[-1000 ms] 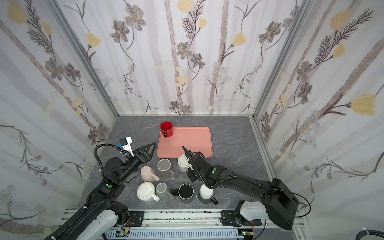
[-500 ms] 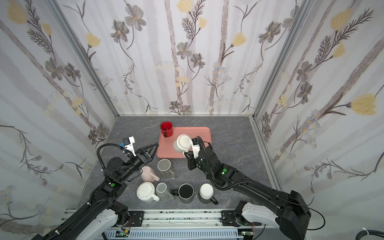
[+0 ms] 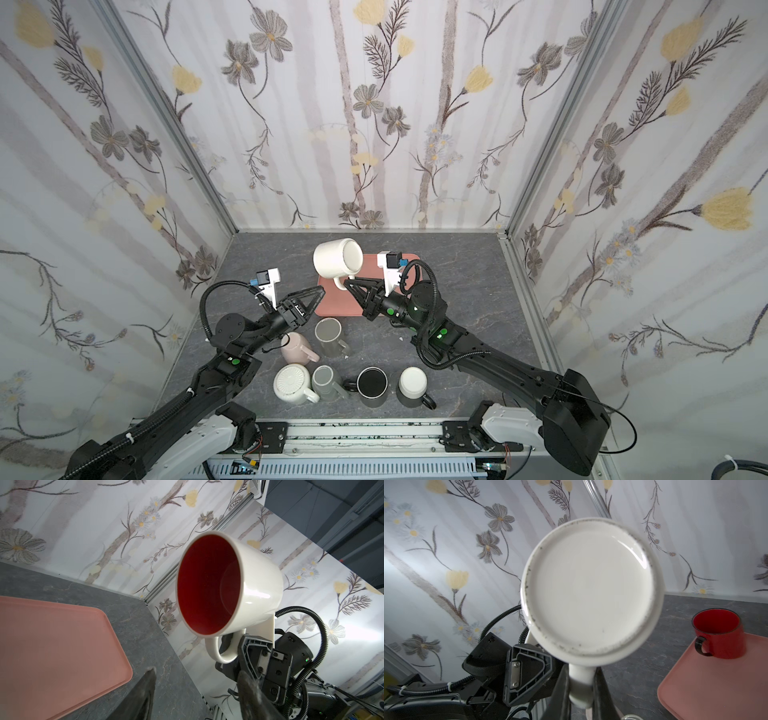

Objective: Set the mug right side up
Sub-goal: 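Lift the white mug and rotate its opening toward the left gripper, then grasp the white mug's handle with the left gripper while the right gripper releases and withdraws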

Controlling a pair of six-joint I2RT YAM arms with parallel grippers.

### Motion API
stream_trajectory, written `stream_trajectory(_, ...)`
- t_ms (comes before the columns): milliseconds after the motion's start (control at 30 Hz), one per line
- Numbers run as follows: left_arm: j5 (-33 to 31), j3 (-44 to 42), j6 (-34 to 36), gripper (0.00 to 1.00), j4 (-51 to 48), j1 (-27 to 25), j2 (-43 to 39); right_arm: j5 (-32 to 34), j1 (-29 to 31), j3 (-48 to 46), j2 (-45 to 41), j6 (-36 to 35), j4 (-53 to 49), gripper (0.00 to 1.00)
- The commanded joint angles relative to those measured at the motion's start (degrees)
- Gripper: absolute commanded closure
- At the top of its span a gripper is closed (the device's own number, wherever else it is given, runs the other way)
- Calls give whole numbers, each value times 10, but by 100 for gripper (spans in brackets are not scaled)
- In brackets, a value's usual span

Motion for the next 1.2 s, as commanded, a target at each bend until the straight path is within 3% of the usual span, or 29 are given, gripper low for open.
stream_trajectory(0, 15, 4, -15, 49, 97, -6, 2, -48, 2, 0, 12, 60, 150, 100)
stream_trajectory(100, 15, 4, -15, 58, 121, -15, 4, -59, 6, 1, 26, 80, 175, 100)
stream_trajectory(233, 11, 9, -10, 59, 127, -23, 10, -66, 15, 8, 41, 91, 194, 100)
stream_trajectory(467, 5, 11, -14, 73, 145, -28, 15, -71, 27, 10, 65, 108, 211, 100)
stream_trajectory(600, -3, 12, -14, 76, 144, -32, 13, -75, 29, 11, 78, 117, 225, 100)
stream_trajectory(800, -28, 13, -5, 100, 110, -35, 6, -78, 30, 8, 81, 120, 223, 100)
stream_trajectory(867, -36, 16, 3, 100, 94, -36, 2, -71, 30, 3, 77, 117, 218, 100)
stream_trajectory(900, -42, 21, 9, 100, 78, -37, -1, -67, 30, 2, 71, 111, 208, 97)
stream_trajectory(967, -52, 32, 27, 100, 42, -39, -5, -51, 29, -5, 58, 101, 186, 80)
stream_trajectory(1000, -64, 45, 40, 100, 6, -41, -7, -41, 30, -8, 48, 92, 170, 62)
stream_trajectory(1067, -83, 69, 67, 100, -58, -42, -8, -10, 29, -15, 24, 69, 125, 41)
stream_trajectory(1167, -116, 107, 107, 100, -154, -44, 0, 56, 27, -48, -25, 33, 58, 30)
